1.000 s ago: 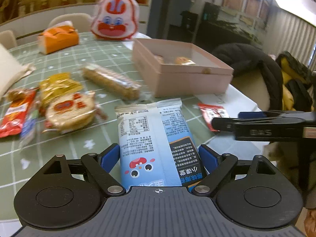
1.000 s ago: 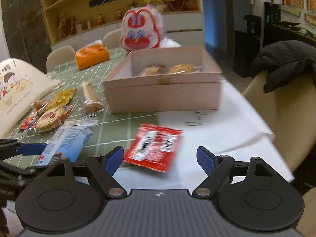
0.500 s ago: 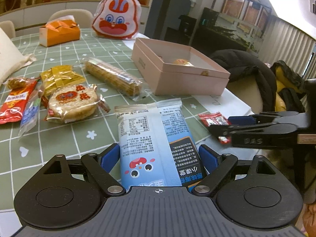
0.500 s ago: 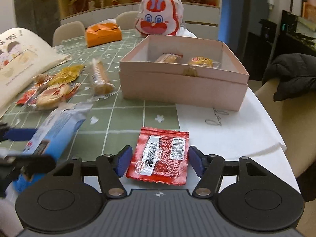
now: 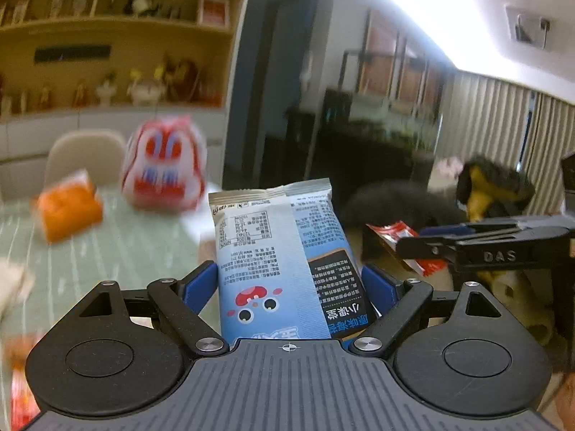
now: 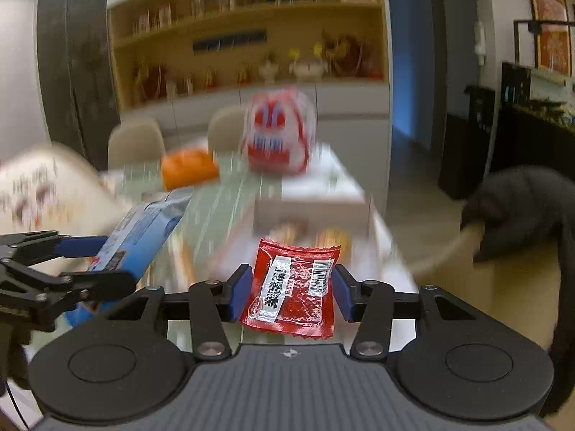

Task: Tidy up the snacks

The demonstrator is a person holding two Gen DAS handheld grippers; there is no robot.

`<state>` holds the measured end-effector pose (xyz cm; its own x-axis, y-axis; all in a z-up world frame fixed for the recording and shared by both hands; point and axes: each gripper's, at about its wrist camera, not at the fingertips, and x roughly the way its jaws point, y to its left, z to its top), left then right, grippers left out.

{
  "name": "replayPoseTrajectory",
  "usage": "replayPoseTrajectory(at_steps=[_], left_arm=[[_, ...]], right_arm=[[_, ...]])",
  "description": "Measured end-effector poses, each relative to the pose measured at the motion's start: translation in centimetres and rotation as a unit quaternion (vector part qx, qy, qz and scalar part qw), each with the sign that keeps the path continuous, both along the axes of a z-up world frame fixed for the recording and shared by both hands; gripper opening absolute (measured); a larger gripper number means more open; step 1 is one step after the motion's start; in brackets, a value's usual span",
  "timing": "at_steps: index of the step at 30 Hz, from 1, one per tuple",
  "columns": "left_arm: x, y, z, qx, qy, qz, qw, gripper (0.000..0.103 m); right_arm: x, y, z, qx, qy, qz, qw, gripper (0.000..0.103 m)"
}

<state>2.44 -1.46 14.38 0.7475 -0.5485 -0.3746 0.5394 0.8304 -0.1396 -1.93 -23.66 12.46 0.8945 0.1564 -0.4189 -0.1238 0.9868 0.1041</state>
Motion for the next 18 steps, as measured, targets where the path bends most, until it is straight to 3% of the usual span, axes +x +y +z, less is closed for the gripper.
replayPoseTrajectory(at_steps=[2, 4, 7, 10, 14, 18], left_arm=[[3.7, -1.6, 0.7, -0.015, 0.012, 0.0, 0.9998, 0.091], [8.4, -3.4, -0.2, -0.034, 0.054, -0.024, 0.9977, 0.093], [14.5, -6.5, -4.4, -0.008, 0.13, -0.041, 0.9906, 0.092], [16.6, -8.9, -7.4, 0.055, 0.098, -0.024, 0.9934, 0.088], [16.6, -9.3, -7.9, 0.061, 0.093, -0.065, 0.9917, 0.087], [16.3, -6.5, -7.6, 0.033, 0.109, -0.035, 0.9929, 0.087]], right_arm=[[2.5, -1.2, 2.0, 0.0, -0.014, -0.017, 1.0, 0.049], [4.9, -2.4, 3.1, 0.002, -0.018, -0.037, 0.999, 0.049], [7.7, -3.6, 3.2, -0.001, -0.016, -0.055, 0.998, 0.049], [10.4, -4.1, 2.3, 0.0, 0.001, -0.061, 0.998, 0.049], [14.2, -3.8, 0.0, 0.012, 0.033, -0.042, 0.998, 0.049], [17.7, -2.7, -2.3, 0.05, 0.071, -0.006, 0.996, 0.06]])
